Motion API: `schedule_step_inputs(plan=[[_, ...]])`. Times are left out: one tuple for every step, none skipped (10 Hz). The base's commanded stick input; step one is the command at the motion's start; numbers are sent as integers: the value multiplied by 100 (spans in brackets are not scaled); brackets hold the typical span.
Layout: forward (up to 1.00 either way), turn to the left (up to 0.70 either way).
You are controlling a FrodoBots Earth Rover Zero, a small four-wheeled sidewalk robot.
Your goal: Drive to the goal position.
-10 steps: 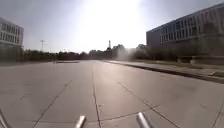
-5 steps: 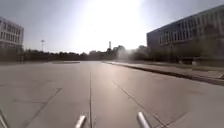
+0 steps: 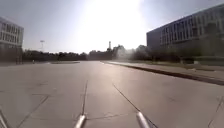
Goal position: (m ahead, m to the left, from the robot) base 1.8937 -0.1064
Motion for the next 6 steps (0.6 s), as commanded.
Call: schedule_step_inputs(plan=[[70,0],[70,0],[70,0],[70,0],[70,0],[70,0]])
